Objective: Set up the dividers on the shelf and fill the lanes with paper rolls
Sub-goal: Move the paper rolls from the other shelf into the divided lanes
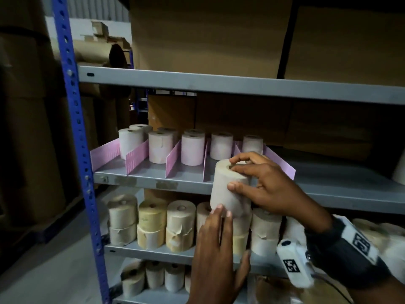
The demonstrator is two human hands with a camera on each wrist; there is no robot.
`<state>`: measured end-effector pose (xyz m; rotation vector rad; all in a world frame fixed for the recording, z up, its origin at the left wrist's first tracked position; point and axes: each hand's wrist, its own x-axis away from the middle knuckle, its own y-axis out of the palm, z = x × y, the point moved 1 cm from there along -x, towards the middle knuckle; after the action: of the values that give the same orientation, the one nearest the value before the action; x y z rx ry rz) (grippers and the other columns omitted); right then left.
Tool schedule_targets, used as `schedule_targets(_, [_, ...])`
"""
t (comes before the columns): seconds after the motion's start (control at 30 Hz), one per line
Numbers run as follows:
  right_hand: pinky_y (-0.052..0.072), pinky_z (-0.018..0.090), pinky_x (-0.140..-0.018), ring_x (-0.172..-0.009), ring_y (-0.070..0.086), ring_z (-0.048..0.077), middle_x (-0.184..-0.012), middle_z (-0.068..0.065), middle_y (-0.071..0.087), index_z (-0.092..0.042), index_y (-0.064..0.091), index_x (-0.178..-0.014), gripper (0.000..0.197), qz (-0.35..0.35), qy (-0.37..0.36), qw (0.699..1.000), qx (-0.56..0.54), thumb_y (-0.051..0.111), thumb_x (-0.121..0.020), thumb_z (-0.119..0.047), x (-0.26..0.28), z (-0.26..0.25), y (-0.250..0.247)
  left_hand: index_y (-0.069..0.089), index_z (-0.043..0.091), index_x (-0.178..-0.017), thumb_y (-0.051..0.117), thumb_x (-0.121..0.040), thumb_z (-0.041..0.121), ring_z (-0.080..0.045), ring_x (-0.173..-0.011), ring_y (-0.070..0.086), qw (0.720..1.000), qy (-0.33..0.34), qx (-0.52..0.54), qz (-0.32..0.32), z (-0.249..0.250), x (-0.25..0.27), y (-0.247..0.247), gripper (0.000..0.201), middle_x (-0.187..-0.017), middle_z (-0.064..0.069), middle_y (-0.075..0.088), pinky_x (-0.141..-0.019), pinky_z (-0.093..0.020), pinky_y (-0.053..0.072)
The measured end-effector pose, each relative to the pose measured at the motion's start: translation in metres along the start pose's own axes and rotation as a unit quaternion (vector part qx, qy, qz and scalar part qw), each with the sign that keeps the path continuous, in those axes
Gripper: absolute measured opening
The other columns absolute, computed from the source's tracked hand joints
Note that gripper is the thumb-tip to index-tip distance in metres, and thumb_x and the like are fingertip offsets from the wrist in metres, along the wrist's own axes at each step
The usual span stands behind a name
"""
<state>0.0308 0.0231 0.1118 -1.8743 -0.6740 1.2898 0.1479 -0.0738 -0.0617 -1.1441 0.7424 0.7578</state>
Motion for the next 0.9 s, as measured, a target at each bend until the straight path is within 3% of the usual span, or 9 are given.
schedule_targets(0.17, [0.039,0.032,-0.091,-0.122,0.049,0.012,-0.131,-0.021,0.051,-0.028,0.069,-0.120,0.045,0.007,0.008,0.998,0.054,0.061,-0.086,-0.057,-0.027,0.021,0.015,0.044,0.004,-0.150,0.056,-0.092,0.059,-0.031,-0.152,0.028,0.996,0.014,-0.072,-0.050,-0.017,-0.017,0.018,0.080,-0.164,-0.016,0.028,-0.110,-0.052,0.044])
schedule_targets(0.3, [0.044,0.044,-0.099,-0.120,0.049,0.013,-0.131,-0.015,0.053,-0.024,0.068,-0.122,0.049,0.005,0.019,0.999,0.039,0.062,-0.086,-0.055,-0.048,0.041,0.024,0.039,0.006,-0.153,0.057,-0.090,0.063,-0.031,-0.152,0.027,0.994,-0.013,-0.080,-0.071,-0.027,-0.033,0.034,0.087,-0.166,-0.015,0.023,-0.112,-0.053,0.042])
schedule_targets(0.43, [0.038,0.043,-0.103,-0.123,0.046,0.014,-0.134,-0.013,0.050,-0.028,0.064,-0.127,0.050,-0.010,0.034,0.997,0.071,0.058,-0.087,-0.057,-0.068,0.057,0.034,0.036,0.006,-0.154,0.056,-0.087,0.064,-0.032,-0.150,0.031,0.991,-0.035,-0.098,-0.081,-0.038,-0.052,0.047,0.091,-0.166,-0.014,0.021,-0.111,-0.054,0.042])
schedule_targets(0.63, [0.032,0.043,-0.093,-0.123,0.044,0.016,-0.131,-0.014,0.053,-0.035,0.062,-0.125,0.047,-0.061,0.074,0.983,0.158,0.053,-0.087,-0.061,-0.108,0.075,0.036,0.043,0.006,-0.151,0.058,-0.080,0.064,-0.034,-0.146,0.039,0.984,-0.043,-0.140,-0.099,-0.053,-0.081,0.065,0.093,-0.163,-0.016,0.030,-0.111,-0.054,0.042])
schedule_targets(0.7, [0.035,0.045,-0.095,-0.119,0.048,0.018,-0.122,-0.011,0.058,-0.033,0.066,-0.112,0.036,-0.102,0.080,0.978,0.165,0.056,-0.087,-0.057,-0.124,0.080,0.035,0.048,0.009,-0.149,0.058,-0.078,0.066,-0.033,-0.145,0.040,0.982,-0.047,-0.148,-0.108,-0.058,-0.087,0.072,0.092,-0.160,-0.015,0.036,-0.116,-0.052,0.037])
schedule_targets(0.73, [0.040,0.046,-0.094,-0.112,0.052,0.019,-0.110,-0.009,0.061,-0.032,0.066,-0.097,0.026,-0.122,0.080,0.976,0.164,0.058,-0.088,-0.055,-0.134,0.083,0.035,0.049,0.009,-0.148,0.059,-0.077,0.066,-0.032,-0.145,0.041,0.982,-0.045,-0.151,-0.107,-0.061,-0.088,0.076,0.092,-0.158,-0.014,0.041,-0.116,-0.052,0.032])
schedule_targets(0.8, [0.046,0.037,-0.080,-0.092,0.058,0.021,-0.085,-0.008,0.058,-0.029,0.054,-0.070,0.028,-0.167,0.086,0.969,0.162,0.062,-0.088,-0.049,-0.154,0.091,0.035,0.054,0.009,-0.145,0.062,-0.074,0.066,-0.032,-0.142,0.045,0.983,-0.042,-0.150,-0.101,-0.064,-0.087,0.083,0.091,-0.151,-0.012,0.050,-0.111,-0.051,0.028])
schedule_targets(0.83, [0.046,0.034,-0.076,-0.088,0.059,0.022,-0.085,-0.006,0.059,-0.028,0.055,-0.070,0.027,-0.183,0.093,0.965,0.164,0.064,-0.089,-0.046,-0.164,0.097,0.036,0.056,0.009,-0.143,0.064,-0.072,0.065,-0.031,-0.141,0.047,0.984,-0.042,-0.147,-0.096,-0.065,-0.087,0.085,0.090,-0.148,-0.011,0.054,-0.110,-0.051,0.029])
schedule_targets(0.9, [0.049,0.036,-0.087,-0.101,0.061,0.027,-0.108,0.005,0.064,-0.020,0.067,-0.099,0.025,-0.213,0.095,0.956,0.179,0.064,-0.090,-0.044,-0.180,0.108,0.040,0.060,0.011,-0.140,0.066,-0.070,0.062,-0.030,-0.139,0.050,0.986,-0.046,-0.138,-0.081,-0.068,-0.087,0.087,0.086,-0.145,-0.009,0.057,-0.110,-0.050,0.031])
